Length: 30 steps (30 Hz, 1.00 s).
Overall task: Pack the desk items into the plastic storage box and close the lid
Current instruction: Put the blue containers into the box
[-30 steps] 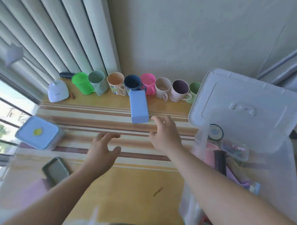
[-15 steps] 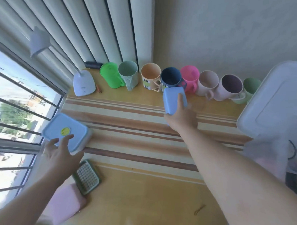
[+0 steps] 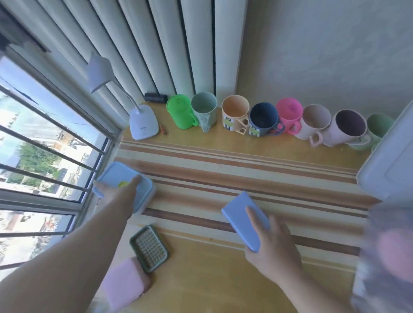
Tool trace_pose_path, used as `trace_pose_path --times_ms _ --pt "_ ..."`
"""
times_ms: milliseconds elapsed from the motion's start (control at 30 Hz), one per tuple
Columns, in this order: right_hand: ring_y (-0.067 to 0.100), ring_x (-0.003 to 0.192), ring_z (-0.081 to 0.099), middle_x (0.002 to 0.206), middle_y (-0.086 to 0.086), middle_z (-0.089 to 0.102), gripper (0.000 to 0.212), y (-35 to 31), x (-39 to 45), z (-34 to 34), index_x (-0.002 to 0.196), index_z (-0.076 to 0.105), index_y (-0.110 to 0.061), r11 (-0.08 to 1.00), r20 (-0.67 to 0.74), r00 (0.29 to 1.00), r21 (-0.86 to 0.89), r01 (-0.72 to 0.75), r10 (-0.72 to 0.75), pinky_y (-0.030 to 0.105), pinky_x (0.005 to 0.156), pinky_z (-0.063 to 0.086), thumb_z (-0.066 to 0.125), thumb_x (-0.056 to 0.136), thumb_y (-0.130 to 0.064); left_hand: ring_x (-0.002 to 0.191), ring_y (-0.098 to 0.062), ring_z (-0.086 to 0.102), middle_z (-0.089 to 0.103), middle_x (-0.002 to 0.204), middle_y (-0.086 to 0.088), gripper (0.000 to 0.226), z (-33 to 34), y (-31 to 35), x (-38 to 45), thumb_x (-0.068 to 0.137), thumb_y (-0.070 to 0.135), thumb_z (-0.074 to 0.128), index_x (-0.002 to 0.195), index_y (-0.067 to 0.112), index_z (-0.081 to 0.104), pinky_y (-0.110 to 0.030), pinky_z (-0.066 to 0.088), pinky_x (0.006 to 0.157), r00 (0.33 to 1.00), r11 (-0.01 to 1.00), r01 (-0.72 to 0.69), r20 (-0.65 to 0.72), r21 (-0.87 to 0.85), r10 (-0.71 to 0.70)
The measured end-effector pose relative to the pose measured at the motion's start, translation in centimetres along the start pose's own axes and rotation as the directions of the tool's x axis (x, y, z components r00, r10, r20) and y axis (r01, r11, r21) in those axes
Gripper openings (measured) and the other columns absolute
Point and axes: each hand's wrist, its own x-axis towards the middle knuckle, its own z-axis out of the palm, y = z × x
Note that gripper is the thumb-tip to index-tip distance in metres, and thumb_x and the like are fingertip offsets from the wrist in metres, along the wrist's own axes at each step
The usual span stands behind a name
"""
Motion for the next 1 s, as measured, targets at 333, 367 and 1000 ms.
trace_pose_path --times_ms 333,367,1000 --pt "0.023 0.098 0.041 0.118 -0.005 0.03 0.106 0.1 -0.8 -0.9 0.151 -0.012 -0.064 0.998 0.004 0.998 0.03 -0.064 0.064 0.038 0.061 0.054 0.066 0.08 -0.053 0.106 -0.031 0.06 0.055 0.125 -0.001 0.135 4.5 -0.9 -5.2 0.055 0.038 0.101 0.149 0.052 0.005 -0.046 0.057 0.082 0.9 0.959 -0.283 0.348 0.015 0.261" --pt "0.023 0.097 0.042 0.116 -0.006 0.029 0.106 0.2 -1.1 -0.9 0.151 -0.013 -0.063 0.996 0.001 0.997 0.042 -0.081 0.081 0.037 0.06 0.052 0.065 0.081 -0.054 0.11 -0.031 0.062 0.059 0.126 -0.002 0.132 5.3 -1.6 -6.6 0.054 0.033 0.102 0.149 0.046 0.011 -0.049 0.059 0.085 0.876 0.957 -0.288 0.398 -0.02 0.272" --pt "0.026 0.107 0.047 0.123 -0.004 0.036 0.101 5.2 -7.6 -3.5 0.152 -0.003 -0.062 0.915 -0.116 0.946 0.314 -0.255 0.303 0.042 0.078 0.055 0.058 0.072 -0.056 0.09 -0.034 0.077 0.075 0.112 -0.003 0.09 7.0 -12.8 -24.7 0.039 0.033 0.102 0.118 0.036 0.059 -0.05 0.061 0.062 0.578 0.997 0.041 0.813 0.06 -0.073"
